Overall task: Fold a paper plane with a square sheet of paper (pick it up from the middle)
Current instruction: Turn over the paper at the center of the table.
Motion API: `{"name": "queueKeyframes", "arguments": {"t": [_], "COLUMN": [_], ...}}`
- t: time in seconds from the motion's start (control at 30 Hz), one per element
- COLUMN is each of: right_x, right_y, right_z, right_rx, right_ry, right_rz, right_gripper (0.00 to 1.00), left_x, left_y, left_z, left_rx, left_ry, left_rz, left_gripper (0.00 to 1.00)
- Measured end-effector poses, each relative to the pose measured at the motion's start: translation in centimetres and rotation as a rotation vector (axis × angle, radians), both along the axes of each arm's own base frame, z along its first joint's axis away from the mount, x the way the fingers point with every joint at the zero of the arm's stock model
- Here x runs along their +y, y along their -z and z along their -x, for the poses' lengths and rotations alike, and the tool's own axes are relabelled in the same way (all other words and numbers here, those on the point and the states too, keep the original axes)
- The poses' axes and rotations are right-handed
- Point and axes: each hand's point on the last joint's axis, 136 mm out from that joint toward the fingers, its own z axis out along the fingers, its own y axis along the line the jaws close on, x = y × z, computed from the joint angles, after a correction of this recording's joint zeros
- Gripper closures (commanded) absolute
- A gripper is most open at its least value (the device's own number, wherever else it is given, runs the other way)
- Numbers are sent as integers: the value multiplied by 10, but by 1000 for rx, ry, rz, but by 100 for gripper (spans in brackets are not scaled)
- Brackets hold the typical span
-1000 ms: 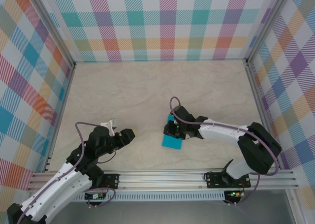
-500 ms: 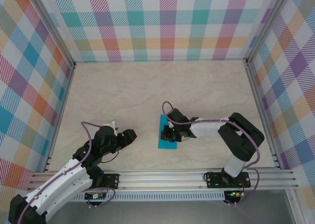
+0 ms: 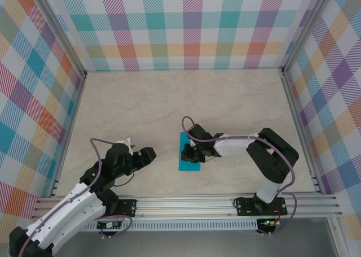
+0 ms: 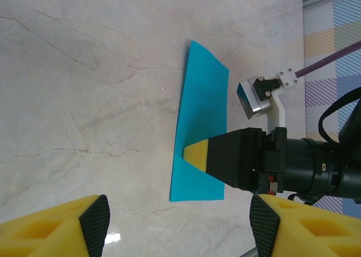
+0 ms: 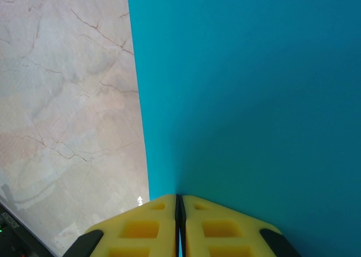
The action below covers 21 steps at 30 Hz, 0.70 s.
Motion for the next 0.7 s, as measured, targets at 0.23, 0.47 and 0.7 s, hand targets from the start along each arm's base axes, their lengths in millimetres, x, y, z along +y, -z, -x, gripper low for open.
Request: {"name": "queueKeyframes", "arguments": {"t": [0.23,0.47,0.7], "right_x": [-3,-14,-36], "right_y": [-1,-2,-36], "right_z": [4,13,30], "right_rx": [20,52,-12], "right_ry": [-3,-6,1], "right_rz": [28,81,38], "right_gripper": [89,88,72], "left_x": [-1,-3,-4], "left_y": [17,18,10], "left_z": [0,1,2], "left_rx": [62,69,37], "left_ry": [7,16,37], "left_rz": [-39,-42,-27], "left_gripper": [31,31,37]}}
